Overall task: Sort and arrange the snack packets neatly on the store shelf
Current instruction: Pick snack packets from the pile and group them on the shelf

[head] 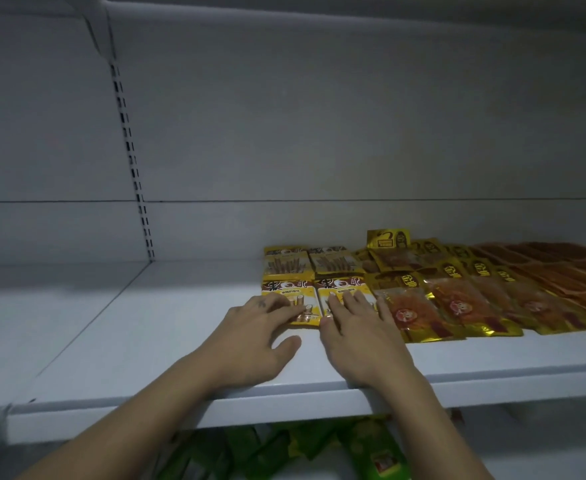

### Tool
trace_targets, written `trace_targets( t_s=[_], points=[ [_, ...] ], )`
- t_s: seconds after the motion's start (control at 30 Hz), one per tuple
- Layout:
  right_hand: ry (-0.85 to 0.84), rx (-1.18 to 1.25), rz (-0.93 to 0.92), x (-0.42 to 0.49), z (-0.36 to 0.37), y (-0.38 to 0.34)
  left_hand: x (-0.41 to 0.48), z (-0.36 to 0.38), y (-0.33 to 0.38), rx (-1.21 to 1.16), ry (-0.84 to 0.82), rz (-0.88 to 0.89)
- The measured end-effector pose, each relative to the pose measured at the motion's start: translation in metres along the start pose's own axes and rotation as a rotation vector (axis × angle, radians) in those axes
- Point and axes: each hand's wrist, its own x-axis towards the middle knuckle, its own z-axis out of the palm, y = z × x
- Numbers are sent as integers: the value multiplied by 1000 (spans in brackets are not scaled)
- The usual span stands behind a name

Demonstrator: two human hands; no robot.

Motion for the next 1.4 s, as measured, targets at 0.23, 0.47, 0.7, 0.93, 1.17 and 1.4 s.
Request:
trace_targets(
  t_s=[0.23, 0.47, 0.7, 0.93, 1.17, 1.4],
  points=[
    [28, -9, 15, -2, 5, 2, -1, 5, 3, 9, 39, -5],
    [77, -53, 21, -2, -11, -29, -28, -16, -22, 61, 126, -27],
    [66, -87, -165, 15, -23, -153, -90, -80, -108, 145, 154, -158],
    [14, -65, -365, 32, -16, -326, -204, -143, -226, 205, 220, -364],
    [-22, -60, -616, 39, 7, -518, -340, -191, -333, 241, 263, -608],
    [-69, -26, -821, 37, 32, -662, -441, -229, -412, 264, 291, -831]
  ],
)
